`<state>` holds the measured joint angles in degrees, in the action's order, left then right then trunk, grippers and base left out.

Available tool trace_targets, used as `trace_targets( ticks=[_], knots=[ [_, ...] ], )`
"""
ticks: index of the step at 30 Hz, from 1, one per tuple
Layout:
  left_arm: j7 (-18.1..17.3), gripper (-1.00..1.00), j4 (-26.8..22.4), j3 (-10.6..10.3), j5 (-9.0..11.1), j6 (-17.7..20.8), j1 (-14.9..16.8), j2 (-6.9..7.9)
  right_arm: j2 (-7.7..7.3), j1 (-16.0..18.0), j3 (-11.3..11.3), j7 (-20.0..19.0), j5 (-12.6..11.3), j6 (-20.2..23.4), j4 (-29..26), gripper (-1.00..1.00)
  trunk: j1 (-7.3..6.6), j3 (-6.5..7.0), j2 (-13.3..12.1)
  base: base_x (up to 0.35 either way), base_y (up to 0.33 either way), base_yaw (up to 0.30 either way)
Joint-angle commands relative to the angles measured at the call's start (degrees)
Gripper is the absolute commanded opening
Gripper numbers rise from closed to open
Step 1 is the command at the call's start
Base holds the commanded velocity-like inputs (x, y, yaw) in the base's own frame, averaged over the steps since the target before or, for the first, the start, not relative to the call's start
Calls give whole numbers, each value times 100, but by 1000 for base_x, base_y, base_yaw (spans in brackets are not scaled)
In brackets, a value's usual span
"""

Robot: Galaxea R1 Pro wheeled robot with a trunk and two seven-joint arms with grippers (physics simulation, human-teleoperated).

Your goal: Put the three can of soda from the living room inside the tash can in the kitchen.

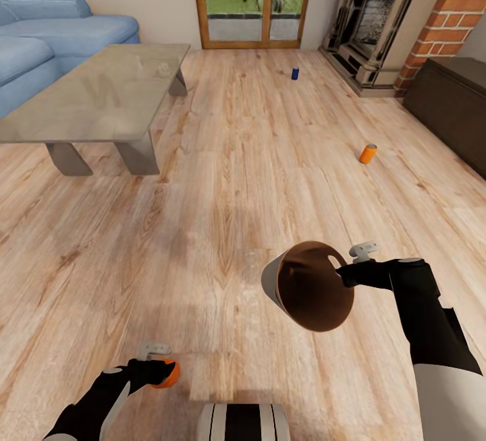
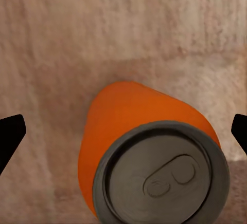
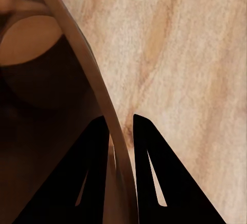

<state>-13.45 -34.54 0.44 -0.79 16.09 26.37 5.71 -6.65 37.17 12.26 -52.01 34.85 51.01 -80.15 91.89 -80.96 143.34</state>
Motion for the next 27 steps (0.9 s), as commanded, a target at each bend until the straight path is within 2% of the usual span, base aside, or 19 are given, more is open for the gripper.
trace_targets(
  ticks=[1, 5, 10, 27],
  knots=[
    [0, 100, 0, 0, 0, 0, 0, 0, 2, 1, -1, -46, -110, 58, 0, -100, -1, 0, 0, 0, 0, 0],
    [0, 100, 0, 0, 0, 0, 0, 0, 4, 1, -4, -46, -110, 58, 0, -100, -1, -1, 0, 0, 0, 0],
    [0, 100, 2, 0, 0, 0, 0, 0, 5, 1, -4, -46, -110, 60, 0, -100, 12, -136, 7, 0, 0, 0],
    [7, 100, 0, -1, 0, 0, 0, 0, 7, 1, -5, -46, -106, 64, 0, -100, 12, -250, 7, 0, 0, 0]
  ],
)
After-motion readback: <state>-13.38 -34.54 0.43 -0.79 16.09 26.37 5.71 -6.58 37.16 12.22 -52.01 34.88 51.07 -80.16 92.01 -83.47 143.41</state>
